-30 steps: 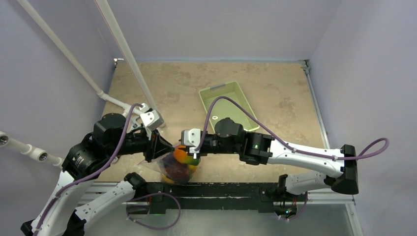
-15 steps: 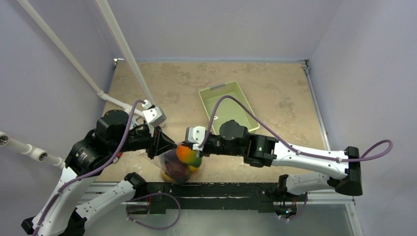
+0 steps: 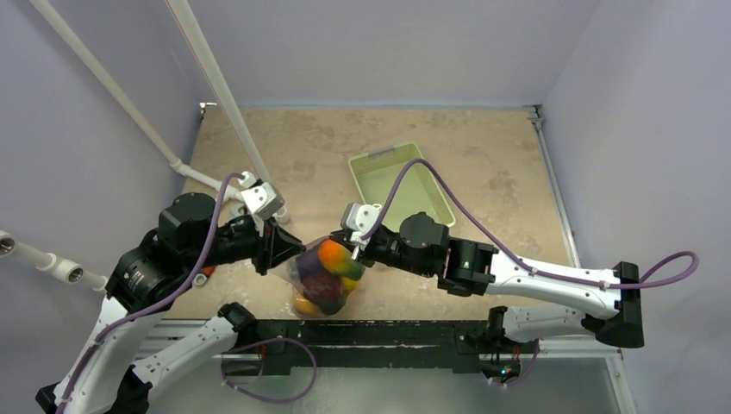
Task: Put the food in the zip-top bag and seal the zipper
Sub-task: Zip the zipper food storage bag at the center of the board.
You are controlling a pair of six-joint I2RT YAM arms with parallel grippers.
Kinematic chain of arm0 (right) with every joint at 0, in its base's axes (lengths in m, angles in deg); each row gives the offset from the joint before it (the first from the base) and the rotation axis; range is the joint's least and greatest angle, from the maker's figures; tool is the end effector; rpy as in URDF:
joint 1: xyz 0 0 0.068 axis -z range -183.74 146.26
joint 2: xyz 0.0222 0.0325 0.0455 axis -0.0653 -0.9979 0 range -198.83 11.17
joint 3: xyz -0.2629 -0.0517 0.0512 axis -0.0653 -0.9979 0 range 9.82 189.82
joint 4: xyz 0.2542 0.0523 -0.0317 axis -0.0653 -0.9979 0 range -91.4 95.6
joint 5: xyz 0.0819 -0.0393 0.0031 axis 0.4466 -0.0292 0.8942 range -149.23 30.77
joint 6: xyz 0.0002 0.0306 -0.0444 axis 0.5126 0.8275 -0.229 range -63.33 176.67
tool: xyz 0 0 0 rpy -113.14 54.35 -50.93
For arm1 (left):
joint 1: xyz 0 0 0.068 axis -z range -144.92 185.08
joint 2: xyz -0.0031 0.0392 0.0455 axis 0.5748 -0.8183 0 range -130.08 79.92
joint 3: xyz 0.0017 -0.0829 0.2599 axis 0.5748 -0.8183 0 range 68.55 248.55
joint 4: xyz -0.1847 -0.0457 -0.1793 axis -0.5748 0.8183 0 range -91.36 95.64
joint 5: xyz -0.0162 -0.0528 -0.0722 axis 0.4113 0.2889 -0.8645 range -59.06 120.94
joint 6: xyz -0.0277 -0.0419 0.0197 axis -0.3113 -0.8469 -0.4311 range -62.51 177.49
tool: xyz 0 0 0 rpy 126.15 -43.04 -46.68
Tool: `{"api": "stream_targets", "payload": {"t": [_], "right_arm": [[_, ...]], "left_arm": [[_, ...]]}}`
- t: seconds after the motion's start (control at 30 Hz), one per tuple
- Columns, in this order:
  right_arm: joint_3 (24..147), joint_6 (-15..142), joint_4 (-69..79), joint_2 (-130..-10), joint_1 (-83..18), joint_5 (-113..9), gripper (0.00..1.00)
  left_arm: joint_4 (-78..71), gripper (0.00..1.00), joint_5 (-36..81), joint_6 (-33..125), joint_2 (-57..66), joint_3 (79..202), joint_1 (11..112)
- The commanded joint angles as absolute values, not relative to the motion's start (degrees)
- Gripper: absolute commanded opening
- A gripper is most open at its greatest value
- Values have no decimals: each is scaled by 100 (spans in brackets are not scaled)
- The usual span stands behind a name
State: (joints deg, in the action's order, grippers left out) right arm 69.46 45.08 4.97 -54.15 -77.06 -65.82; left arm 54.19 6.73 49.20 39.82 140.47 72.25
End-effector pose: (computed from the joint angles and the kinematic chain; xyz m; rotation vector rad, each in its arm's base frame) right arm 0.0810 0.2558 0.3769 -1.1011 1.3355 0.7086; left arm 0.0644 -0.0673 0.4208 0.7880 1.9113 -0.9214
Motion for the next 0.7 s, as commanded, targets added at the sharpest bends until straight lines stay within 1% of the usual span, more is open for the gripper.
{"api": "stream_targets", "payload": {"t": [0.0,0.4,0.67], "right_arm": [[6843,4807,678,-5265,-7473,-7757,0],[6791,5261,708,-5266,-7336,-8674,0],[6826,5333,745,-5224,-7318,-8676,0]], "left_arm": [[5745,0,959,4922,4182,14333,7226],[6155,0,1714,4632,4613,14325,7223],[6319,0,2054,4519,4775,14369,7219]]}}
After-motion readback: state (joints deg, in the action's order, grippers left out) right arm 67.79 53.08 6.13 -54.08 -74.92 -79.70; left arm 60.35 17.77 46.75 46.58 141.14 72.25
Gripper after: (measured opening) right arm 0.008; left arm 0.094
